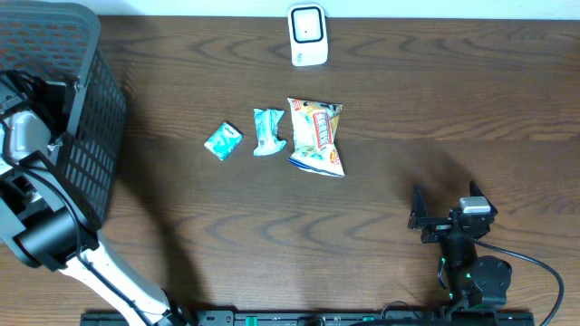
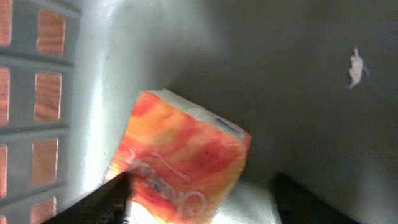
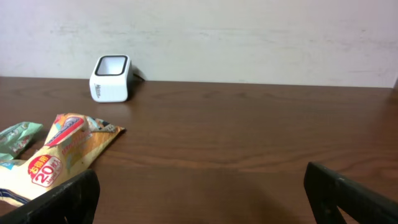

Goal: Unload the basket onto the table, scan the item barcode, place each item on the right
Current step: 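Reach the left gripper into the basket and grasp the orange box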

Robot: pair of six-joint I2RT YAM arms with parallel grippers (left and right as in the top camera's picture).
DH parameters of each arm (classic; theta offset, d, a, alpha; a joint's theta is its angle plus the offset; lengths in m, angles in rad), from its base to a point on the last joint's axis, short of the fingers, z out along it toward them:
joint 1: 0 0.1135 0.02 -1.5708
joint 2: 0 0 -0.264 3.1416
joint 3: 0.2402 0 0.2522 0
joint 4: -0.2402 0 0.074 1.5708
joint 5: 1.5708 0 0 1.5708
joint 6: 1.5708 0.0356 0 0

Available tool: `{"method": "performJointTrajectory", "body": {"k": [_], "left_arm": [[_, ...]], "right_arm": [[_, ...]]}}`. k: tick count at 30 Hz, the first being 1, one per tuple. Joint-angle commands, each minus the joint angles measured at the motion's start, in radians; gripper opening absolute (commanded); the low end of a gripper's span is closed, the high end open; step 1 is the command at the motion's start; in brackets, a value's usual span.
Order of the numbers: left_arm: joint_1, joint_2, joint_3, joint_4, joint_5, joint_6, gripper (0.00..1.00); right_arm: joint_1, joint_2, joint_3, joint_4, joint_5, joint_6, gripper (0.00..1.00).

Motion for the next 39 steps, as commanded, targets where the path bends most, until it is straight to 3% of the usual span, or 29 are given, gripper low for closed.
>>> {"method": "performJointTrajectory", "body": {"k": [1,4,5,9,16,24,31,34,39], "left_arm": [[0.003,0.070,-0.012,-0.014,-0.031,0.009,0.51],[0.003,0.070,-0.012,-0.029,-0.031,0.008,0.14],[0.003,0.068,-0.012,-0.040,-0.031,0.005,0.08],[0.003,0.048,-0.012,-0.084,-0.031,-0.054,0.07],[0.003,-0.114,-0.011,-0.056,0.045,-0.339,0.07],[0.002,-0.419,-0.011,0.002,0.066,-0.756,0.08],[-0.008,-0.679,-0.011,0.080,0.383,-0.945,0.07],[-0.049,-0.749,-0.011,0.082,0.393,-1.029,0.07],[-0.196,-0.821,-0.011,0.076,0.393,-1.033,0.08]], "right_arm": [[-0.002,-0.005,-0.002,-0.003,0.005,-0.011,0.99],[-0.002,-0.005,-0.002,-0.003,0.005,-0.011,0.99],[-0.002,-0.005,-0.002,-0.003,0.005,-0.011,0.99],[-0.002,-0.005,-0.002,-0.003,0.005,-0.011,0.99],[-0.002,-0.005,-0.002,-0.003,0.005,-0.011,0.99],[-0.002,-0.005,-0.002,-0.003,0.005,-0.011,0.99],[-0.002,-0.005,-0.002,-0.003,0.005,-0.011,0.99],[-0.002,-0.005,-0.002,-0.003,0.005,-0.011,0.99],[-0.002,-0.005,-0.002,-0.003,0.005,-0.011,0.99]]}}
